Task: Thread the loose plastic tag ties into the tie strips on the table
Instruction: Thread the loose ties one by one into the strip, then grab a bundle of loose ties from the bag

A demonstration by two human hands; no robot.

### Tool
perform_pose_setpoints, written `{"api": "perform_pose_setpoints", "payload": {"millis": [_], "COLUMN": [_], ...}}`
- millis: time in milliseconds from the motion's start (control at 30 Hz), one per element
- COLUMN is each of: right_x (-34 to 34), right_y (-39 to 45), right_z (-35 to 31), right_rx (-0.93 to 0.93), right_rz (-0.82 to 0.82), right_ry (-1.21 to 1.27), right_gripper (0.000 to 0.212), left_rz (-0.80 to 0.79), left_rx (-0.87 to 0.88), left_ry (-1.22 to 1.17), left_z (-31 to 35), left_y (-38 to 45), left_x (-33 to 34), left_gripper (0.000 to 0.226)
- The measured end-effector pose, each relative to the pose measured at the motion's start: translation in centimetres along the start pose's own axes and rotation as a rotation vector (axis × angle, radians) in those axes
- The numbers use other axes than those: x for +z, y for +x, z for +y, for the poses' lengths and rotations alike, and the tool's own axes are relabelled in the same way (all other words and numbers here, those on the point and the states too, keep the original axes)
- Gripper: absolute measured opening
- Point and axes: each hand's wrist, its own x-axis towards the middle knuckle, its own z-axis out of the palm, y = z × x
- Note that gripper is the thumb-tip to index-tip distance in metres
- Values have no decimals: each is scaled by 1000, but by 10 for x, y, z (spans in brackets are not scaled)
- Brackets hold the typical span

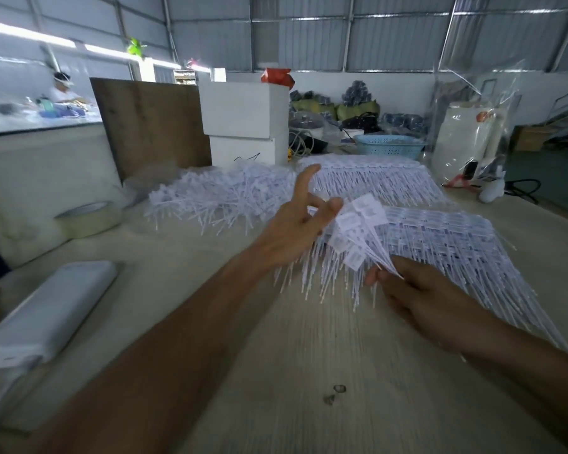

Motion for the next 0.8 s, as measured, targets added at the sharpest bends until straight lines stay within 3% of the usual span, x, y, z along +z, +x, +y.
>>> {"api": "perform_pose_setpoints", "payload": {"millis": [100, 200, 267, 367, 467, 633, 733, 800], "right_x": [-2, 2, 3, 2, 1, -2, -4, -4], "right_y": [0, -1, -1, -1, -1, -3, -4, -4], "right_z": [4, 6, 6, 8, 9, 11, 13, 15], "right_rx": [20, 15, 4, -12, -38, -143, -162, -162], "right_rz": [-8, -32, -45, -59, -94, -139, -176, -186], "right_ry": [-12, -51, -64, -66, -101, -314, -450, -489], "right_gripper": [29, 26, 26, 26, 25, 24, 19, 17], "left_rz": [19, -72, -75, 117, 294, 352, 533, 567], "left_rx": [-185, -390, -491, -427, -345, -264, -388, -438], "left_ry": [189, 708, 861, 776, 680, 886, 878, 952], "left_z": [-37, -71, -85, -89, -81, -82, -90, -89], "left_y": [2, -5, -10, -6, -1, -15, -22, -23], "left_x": [-51, -84, -86, -82, -85, -108, -128, -133], "left_gripper": [93, 88, 78, 45, 28, 76, 76, 75]}}
